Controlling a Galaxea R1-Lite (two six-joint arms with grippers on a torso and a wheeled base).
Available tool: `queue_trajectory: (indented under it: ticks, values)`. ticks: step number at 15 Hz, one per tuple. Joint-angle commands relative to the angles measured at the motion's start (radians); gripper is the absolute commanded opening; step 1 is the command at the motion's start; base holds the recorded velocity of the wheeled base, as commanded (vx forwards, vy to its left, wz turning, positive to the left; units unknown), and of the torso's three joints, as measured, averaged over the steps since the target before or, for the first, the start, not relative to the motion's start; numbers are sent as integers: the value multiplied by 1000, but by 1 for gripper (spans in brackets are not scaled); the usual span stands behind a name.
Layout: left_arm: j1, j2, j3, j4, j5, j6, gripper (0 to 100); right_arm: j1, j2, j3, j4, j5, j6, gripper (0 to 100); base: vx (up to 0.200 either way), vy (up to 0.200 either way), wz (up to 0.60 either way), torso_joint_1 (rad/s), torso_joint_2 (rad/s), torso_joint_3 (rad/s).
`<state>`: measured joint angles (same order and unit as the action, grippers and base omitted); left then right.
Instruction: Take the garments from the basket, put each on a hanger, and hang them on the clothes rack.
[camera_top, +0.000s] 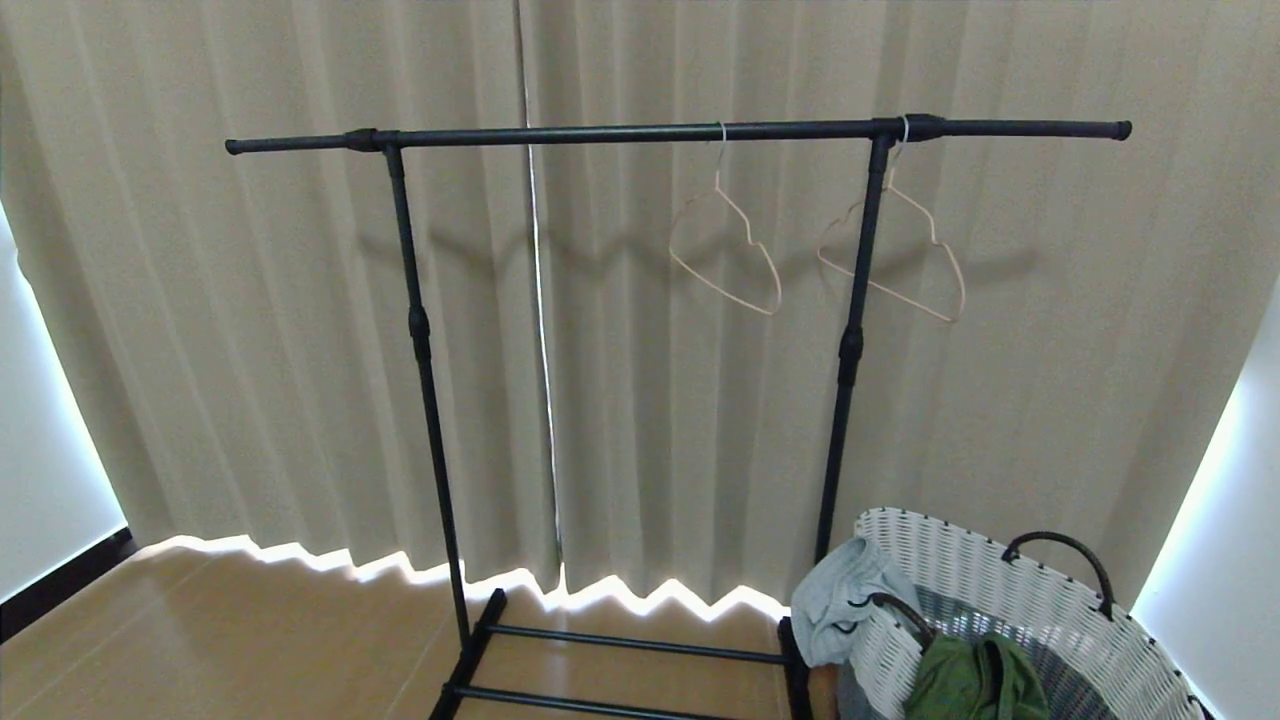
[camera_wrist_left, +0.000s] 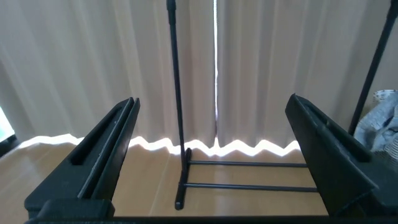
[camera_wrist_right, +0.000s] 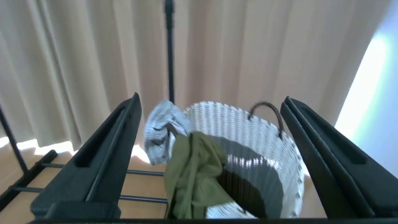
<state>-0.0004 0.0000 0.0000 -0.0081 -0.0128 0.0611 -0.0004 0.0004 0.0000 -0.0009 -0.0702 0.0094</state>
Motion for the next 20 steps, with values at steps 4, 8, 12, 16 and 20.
queue_trajectory:
  ticks: [4, 8, 12, 16, 20]
  values:
    - [0, 0, 0, -1, -1, -3, 100, 0, 0, 0, 1, 0, 0, 100, 0, 0, 0, 0, 0, 0]
    - [0, 2, 0, -1, -1, -3, 100, 0, 0, 0, 1, 0, 0, 100, 0, 0, 0, 0, 0, 0]
    - [0, 2, 0, -1, -1, -6, 100, 0, 0, 0, 1, 1, -2, 100, 150, 0, 0, 1, 3, 2]
    - [0, 2, 0, -1, -1, -3, 100, 0, 0, 0, -1, 1, 4, 100, 200, 0, 0, 7, 2, 5]
    - [0, 0, 0, -1, -1, -7, 100, 0, 0, 0, -1, 1, 1, 100, 100, 0, 0, 1, 0, 0]
